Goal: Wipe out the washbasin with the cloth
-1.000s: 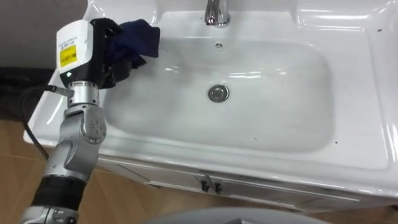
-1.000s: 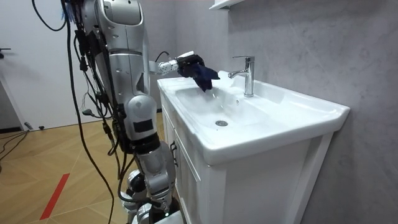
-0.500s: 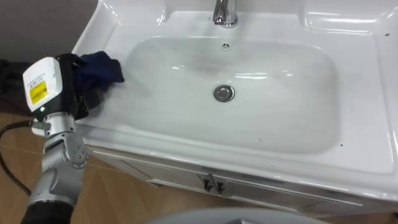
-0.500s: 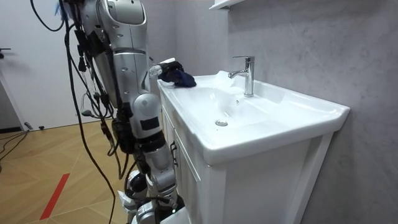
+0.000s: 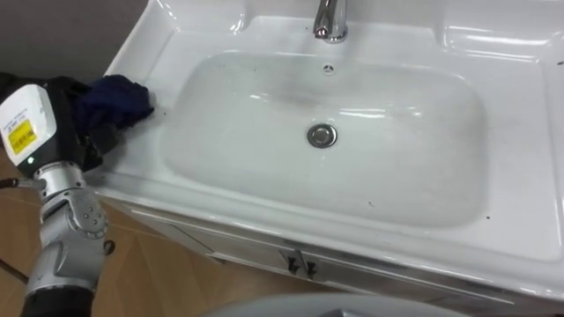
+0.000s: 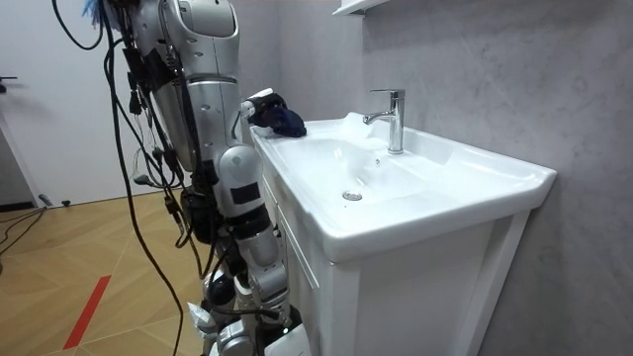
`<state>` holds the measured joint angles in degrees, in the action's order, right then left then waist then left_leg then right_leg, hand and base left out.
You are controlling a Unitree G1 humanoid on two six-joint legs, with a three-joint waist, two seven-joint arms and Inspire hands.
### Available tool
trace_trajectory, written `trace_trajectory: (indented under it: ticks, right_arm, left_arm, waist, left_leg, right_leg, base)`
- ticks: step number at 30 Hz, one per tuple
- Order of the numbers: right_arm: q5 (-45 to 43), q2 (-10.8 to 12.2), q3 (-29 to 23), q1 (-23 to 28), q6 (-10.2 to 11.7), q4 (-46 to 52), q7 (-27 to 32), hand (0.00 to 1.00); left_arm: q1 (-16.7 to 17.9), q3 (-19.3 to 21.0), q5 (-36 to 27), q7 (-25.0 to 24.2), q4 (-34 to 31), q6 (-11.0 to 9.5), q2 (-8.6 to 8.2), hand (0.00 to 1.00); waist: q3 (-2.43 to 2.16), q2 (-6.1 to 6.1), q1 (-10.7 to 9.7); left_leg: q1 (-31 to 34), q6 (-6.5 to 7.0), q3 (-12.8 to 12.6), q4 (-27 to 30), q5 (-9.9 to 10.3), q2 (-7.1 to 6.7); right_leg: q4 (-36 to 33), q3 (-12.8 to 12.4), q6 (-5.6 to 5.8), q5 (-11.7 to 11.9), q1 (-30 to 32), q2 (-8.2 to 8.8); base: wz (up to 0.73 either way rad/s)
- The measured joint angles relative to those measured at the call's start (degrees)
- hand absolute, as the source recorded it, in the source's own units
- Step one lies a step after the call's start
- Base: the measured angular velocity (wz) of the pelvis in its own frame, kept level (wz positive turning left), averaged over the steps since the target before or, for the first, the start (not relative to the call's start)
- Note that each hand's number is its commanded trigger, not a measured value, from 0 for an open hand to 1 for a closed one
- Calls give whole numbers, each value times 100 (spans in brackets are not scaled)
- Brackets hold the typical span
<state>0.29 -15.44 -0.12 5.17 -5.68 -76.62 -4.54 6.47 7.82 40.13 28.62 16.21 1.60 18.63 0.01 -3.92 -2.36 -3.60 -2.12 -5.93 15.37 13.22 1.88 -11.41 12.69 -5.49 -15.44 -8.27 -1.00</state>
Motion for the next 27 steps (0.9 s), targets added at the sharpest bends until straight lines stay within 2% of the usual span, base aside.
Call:
trace_trajectory:
  ticks: [1,2,12,20,23,27]
  right_arm:
    - [-4,0,-1,9,0,54,-1,0]
    - [-3,0,0,8,2,64,-1,0]
    - [-4,3,-1,31,-19,29,0,0]
    - [64,5,1,-13,10,30,-52,0]
    - [148,23,1,-51,54,28,-34,0]
    - [166,33,2,-82,85,23,14,0]
  left_arm:
    - [1,0,7,-1,1,0,-5,53]
    - [2,0,7,-1,1,2,-13,0]
    - [2,-4,-21,-2,-8,75,-102,0]
    - [0,-11,-240,-67,-122,70,-108,0]
    - [-2,-13,-243,-67,-446,23,-108,0]
    - [-16,-22,-242,-66,-615,-87,-108,0]
  waist:
    - [9,-14,0]
    - [10,-19,0]
    - [-5,-56,-22]
    - [8,-6,-59]
    - [26,41,-63]
    - [24,31,-63]
  left_leg:
    - [-1,0,0,0,0,-4]
    - [-2,0,1,-1,0,-6]
    - [-17,0,-2,-58,-1,-17]
    - [-102,0,88,-172,-1,-31]
    - [-85,0,146,-172,-1,-43]
    - [-87,0,150,-171,-1,-55]
  right_leg:
    - [1,0,0,0,0,2]
    - [1,0,0,0,1,4]
    - [71,9,1,1,-26,3]
    - [71,48,2,1,-78,5]
    - [73,113,3,0,-81,13]
    - [76,143,16,0,-88,27]
  base:
    - [0]
    - [0]
    - [0]
    - [2]
    - [10]
    - [1]
